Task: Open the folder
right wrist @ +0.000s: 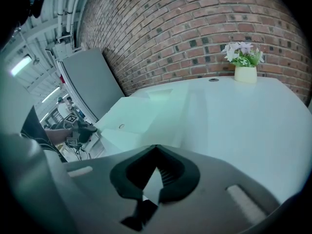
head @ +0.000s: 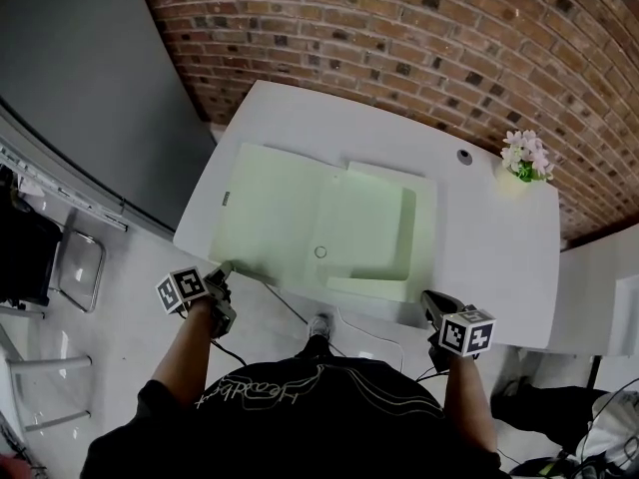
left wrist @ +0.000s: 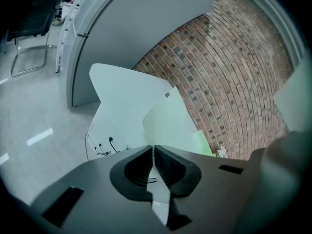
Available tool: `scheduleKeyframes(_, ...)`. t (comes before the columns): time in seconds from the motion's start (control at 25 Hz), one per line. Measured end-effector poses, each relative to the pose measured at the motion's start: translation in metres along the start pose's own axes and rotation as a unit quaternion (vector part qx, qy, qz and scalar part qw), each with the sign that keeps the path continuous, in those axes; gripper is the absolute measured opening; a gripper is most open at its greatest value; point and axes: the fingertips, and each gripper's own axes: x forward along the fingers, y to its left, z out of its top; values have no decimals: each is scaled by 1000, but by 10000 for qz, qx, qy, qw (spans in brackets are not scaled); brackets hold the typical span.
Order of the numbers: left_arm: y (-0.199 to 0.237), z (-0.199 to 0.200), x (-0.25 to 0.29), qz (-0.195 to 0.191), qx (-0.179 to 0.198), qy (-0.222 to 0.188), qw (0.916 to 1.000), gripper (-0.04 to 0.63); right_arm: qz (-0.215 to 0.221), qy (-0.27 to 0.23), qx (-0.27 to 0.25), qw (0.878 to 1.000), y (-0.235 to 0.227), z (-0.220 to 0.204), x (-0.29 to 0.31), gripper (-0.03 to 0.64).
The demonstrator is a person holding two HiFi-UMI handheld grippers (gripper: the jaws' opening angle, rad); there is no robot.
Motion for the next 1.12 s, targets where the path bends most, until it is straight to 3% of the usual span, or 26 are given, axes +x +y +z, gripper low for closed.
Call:
scheduleKeyframes(0.4,4,-2,-1,35,-159,89,9998,17,14,54,131,9999,-2,-4,1,2)
scheduleKeyframes(0.68,-11,1,-8,-162,-133,119,9997,21,-113,236,23,9997,-3,-3,2,2)
scheduleKeyframes(1.12,-65,12,-29,-909,544,-161,9942,21,-110,223,59,9997,-6,-1,8,3)
